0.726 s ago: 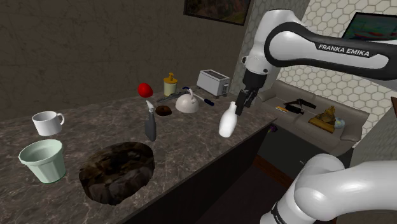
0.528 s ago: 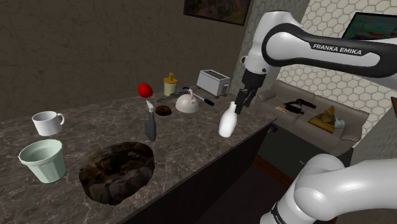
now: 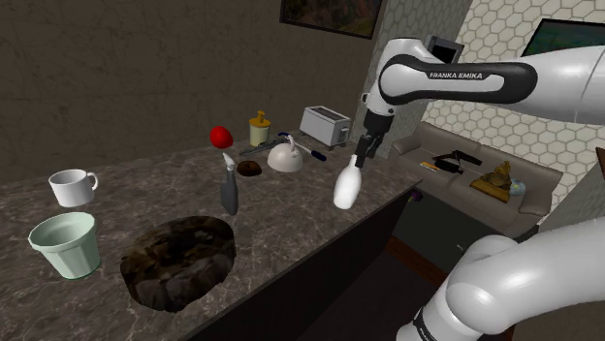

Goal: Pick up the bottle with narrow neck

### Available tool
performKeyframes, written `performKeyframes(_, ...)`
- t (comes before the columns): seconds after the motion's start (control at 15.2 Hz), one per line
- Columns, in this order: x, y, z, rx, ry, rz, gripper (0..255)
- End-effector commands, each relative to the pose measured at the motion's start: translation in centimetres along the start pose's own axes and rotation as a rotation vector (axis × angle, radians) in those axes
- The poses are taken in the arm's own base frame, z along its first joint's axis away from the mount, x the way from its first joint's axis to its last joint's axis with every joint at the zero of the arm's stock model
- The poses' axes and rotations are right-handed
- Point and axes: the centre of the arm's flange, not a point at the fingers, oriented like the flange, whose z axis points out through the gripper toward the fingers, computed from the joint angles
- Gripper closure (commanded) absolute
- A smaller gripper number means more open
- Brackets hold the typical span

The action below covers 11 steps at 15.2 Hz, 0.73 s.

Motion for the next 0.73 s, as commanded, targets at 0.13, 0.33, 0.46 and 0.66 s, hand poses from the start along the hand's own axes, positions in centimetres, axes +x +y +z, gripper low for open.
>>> performKeyframes(0.13,1.8,4.3,2.0,0.000,-0.006,-0.012,0)
performKeyframes(0.33,3.4,7.7,3.4,0.001,-0.011,-0.021,0)
performKeyframes(0.46,4.5,9.9,4.4,0.001,-0.015,-0.026,0)
performKeyframes(0.66,6.2,13.3,5.8,0.002,-0.020,-0.035,0)
